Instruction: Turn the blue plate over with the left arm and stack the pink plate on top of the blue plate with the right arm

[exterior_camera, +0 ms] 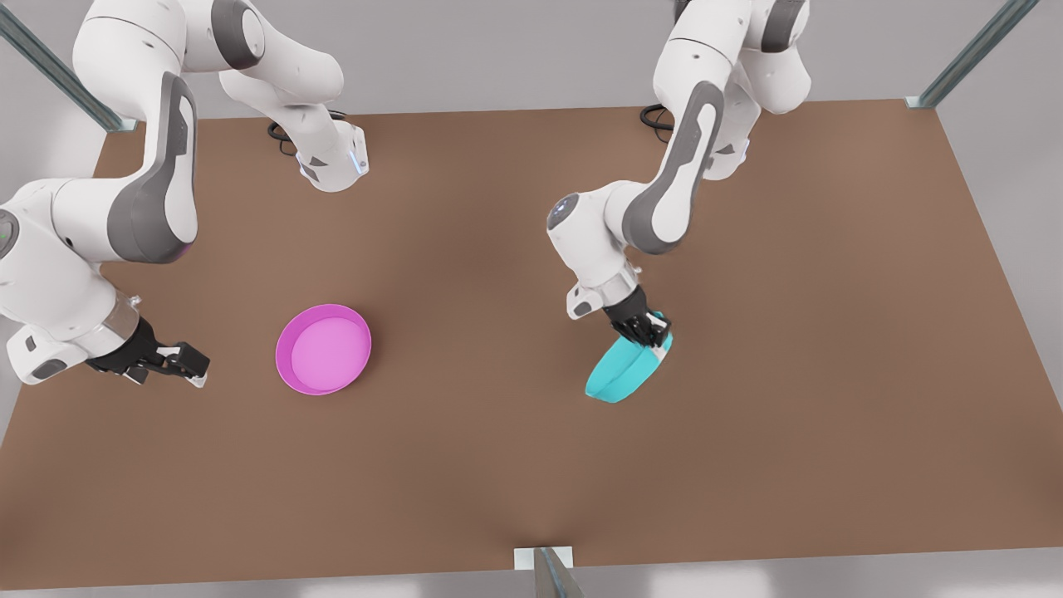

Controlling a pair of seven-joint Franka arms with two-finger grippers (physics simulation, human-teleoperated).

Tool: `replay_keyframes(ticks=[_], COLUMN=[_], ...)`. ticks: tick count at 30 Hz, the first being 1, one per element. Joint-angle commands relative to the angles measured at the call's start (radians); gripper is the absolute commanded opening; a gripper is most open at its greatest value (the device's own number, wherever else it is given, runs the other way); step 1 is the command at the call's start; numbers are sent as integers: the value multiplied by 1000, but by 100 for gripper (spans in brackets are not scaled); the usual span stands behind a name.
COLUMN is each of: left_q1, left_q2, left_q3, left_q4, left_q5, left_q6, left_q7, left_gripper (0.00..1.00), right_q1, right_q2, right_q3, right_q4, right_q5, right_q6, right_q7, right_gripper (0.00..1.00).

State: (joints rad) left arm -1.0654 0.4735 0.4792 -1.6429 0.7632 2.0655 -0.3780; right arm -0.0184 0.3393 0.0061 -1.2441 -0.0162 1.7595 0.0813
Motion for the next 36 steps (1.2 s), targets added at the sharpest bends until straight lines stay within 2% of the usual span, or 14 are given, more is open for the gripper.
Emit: replay_keyframes(ticks=[1,4,6,11,20,24,36], left_q1=[-1,-11,-44,-148,-188,-188,-216], left_q2=[2,25,37,102,283,366,445], left_q3=[-7,-65,-65,-65,-83,-108,-126], left_q4=[0,-2,-3,-2,46,104,123], left_q5=[91,306,403,619,651,651,662], left_q6=[1,-2,-16,-188,-239,-327,-406], left_q7=[-12,-136,-159,-265,-496,-525,-605], left_gripper=[21,21,21,21,21,21,21], right_q1=[0,0,0,0,0,0,0], right_q2=[0,1,1,0,1,1,1], right_q3=[0,0,0,0,0,0,0], right_q4=[-1,0,0,0,0,0,0], right_q5=[1,1,1,1,1,1,1], right_q6=[0,0,0,0,0,0,0], right_q7=[-1,-1,0,0,0,-1,0], right_gripper=[100,100,100,100,100,100,100])
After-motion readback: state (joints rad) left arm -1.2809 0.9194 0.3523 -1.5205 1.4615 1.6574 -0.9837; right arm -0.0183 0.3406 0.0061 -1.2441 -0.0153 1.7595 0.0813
